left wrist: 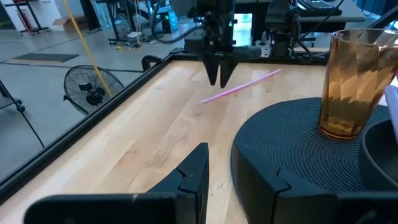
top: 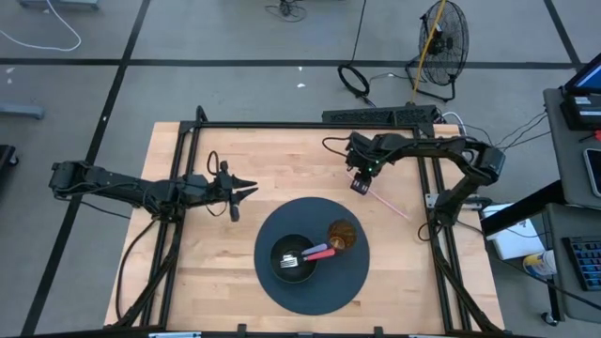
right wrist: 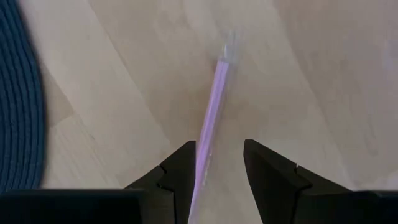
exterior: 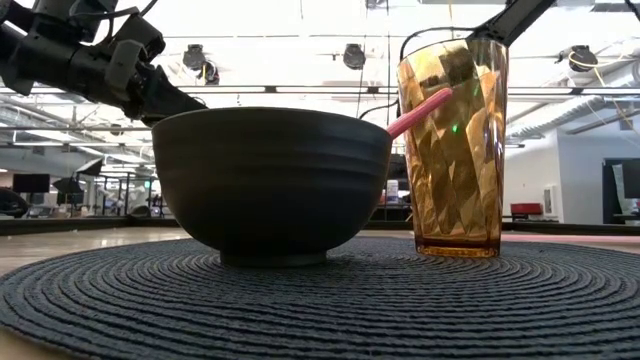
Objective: Pick & Place Utensil
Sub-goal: Put the pink straw into the brown cup
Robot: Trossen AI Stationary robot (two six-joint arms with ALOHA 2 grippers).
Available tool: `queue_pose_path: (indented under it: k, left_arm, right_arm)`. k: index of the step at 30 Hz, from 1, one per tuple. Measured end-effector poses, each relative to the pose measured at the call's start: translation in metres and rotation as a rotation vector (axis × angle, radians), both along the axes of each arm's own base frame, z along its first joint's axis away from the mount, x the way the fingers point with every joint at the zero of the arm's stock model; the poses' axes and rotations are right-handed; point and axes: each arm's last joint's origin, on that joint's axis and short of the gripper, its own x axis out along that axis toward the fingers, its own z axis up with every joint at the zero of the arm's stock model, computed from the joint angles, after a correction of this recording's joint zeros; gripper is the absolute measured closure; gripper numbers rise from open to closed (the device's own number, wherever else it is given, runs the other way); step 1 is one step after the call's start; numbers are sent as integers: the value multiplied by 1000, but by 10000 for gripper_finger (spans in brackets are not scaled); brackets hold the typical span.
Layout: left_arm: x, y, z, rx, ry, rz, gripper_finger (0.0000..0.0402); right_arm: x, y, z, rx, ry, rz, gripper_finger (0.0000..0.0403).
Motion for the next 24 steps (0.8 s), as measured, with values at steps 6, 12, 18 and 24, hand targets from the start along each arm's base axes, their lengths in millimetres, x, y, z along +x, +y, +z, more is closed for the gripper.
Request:
queue_pose_path:
  k: [6, 12, 18, 24]
  left_arm:
    - [0, 0, 0, 2, 1, -1, 325]
    - [0, 0, 0, 2, 4, -1, 325]
    - [0, 0, 0, 2, 5, -1, 325]
    - [0, 0, -1, 1, 7, -1, 325]
  right_arm:
    - [4, -2, -15, 28, 39, -8, 273]
    - [5, -3, -18, 33, 43, -22, 273]
    - [5, -3, -18, 35, 38, -47, 273]
    - [5, 0, -20, 51, 61, -52, 273]
